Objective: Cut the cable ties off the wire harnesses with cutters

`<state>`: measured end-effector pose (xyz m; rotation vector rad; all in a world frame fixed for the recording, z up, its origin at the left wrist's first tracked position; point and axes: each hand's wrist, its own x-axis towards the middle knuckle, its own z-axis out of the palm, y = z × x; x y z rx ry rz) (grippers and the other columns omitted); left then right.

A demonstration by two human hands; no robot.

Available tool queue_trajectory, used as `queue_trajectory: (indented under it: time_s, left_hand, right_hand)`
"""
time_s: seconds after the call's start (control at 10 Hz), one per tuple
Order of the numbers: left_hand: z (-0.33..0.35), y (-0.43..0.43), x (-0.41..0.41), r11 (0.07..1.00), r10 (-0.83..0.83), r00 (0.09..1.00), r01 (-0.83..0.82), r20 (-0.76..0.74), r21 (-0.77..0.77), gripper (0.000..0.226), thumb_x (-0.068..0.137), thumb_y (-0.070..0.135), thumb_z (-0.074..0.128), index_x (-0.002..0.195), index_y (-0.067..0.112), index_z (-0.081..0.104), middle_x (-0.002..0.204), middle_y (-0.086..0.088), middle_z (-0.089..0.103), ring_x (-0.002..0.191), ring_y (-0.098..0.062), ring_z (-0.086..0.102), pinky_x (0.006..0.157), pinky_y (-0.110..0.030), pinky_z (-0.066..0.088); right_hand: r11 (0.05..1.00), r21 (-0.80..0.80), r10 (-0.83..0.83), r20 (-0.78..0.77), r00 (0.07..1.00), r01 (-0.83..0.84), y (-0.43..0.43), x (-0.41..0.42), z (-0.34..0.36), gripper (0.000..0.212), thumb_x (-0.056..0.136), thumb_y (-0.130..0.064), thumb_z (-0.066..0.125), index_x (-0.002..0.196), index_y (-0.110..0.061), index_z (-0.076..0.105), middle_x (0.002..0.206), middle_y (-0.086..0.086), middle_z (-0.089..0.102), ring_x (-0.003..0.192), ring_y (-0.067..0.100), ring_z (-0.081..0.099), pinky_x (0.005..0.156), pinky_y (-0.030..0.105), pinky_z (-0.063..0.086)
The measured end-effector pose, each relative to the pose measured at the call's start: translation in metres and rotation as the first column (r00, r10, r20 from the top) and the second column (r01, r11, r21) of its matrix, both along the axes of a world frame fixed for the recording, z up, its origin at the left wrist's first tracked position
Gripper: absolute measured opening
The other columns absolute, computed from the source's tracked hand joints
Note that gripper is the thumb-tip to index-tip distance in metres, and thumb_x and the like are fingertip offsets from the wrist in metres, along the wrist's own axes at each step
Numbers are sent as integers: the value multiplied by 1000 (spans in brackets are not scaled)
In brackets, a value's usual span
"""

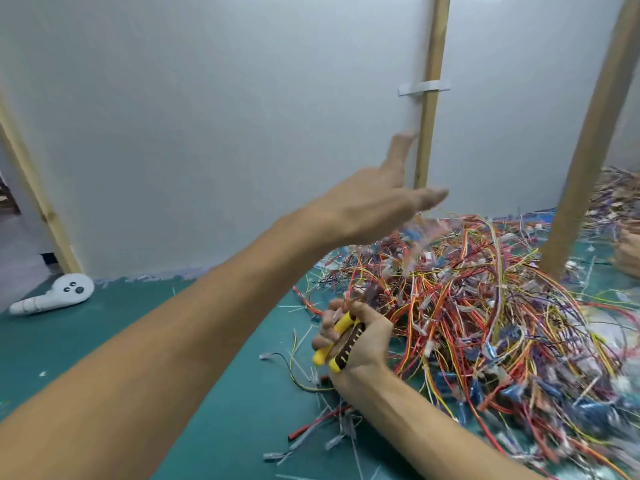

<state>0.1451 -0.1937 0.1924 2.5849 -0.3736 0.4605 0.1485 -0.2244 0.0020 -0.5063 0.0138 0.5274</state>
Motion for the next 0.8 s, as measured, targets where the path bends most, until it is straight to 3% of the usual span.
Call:
queue_trajectory:
  time_s: [0.1,0.2,0.3,0.4,0.5,0.6,0.7,0.8]
  left_hand:
    - [-12,3,1,966,123,980,-155,156,208,63,102,57,47,155,30,29,132,-9,65,119,-27,60,103,-48,46]
    - [-34,28,-15,981,125,968,-153,217,120,46,101,48,56,142,28,48,130,-1,65,121,-18,59,101,-43,48]
    - [-67,69,-35,982,190,942,-186,276,-43,32,100,32,63,130,22,59,120,1,67,112,-11,61,98,-35,48]
    - [-106,112,-55,929,358,869,-296,341,-222,20,99,19,65,119,19,62,111,3,66,101,-8,62,89,-25,47]
    - [-147,151,-73,855,487,820,-375,301,-359,14,99,16,64,112,21,62,106,5,65,97,-5,61,84,-28,49]
    - [-187,181,-92,785,584,772,-460,249,-415,12,97,27,60,109,26,59,102,10,63,92,-3,60,82,-31,48]
    - [-218,209,-108,710,668,731,-570,139,-413,15,98,15,65,105,28,59,92,8,64,82,-1,59,80,-41,52]
    - [-220,221,-105,692,675,736,-608,50,-389,16,96,11,66,97,27,63,70,10,60,68,-2,57,66,-25,45]
  right_hand:
    - [985,48,169,-23,985,-167,-1,0,-2,19,81,-18,50,77,-3,60,64,13,50,43,16,36,40,24,32]
    - [941,70,330,40,943,-332,0,-2,-1,21,83,-22,57,81,-3,63,64,13,48,43,17,41,39,25,36]
    - [908,24,414,113,903,-419,2,-7,1,32,83,-35,67,84,-3,70,68,13,45,46,15,33,41,21,32]
    - [809,-376,545,197,815,-451,4,-14,0,27,94,-42,64,93,-15,71,66,6,49,46,11,27,42,17,22]
    - [596,-799,581,493,647,74,9,-18,-5,20,93,-36,74,98,-23,59,70,-6,57,53,12,46,47,26,38]
    - [227,-594,704,647,291,772,9,-15,-13,38,86,-53,68,107,-33,43,96,-9,63,87,23,58,71,40,43]
    - [140,-502,786,581,213,854,14,-15,-20,45,88,-60,66,117,-32,44,119,-6,55,114,24,51,92,41,42]
    - [133,-517,769,592,241,846,6,-8,-16,52,90,-62,69,126,-28,54,129,-5,53,125,20,50,107,36,35]
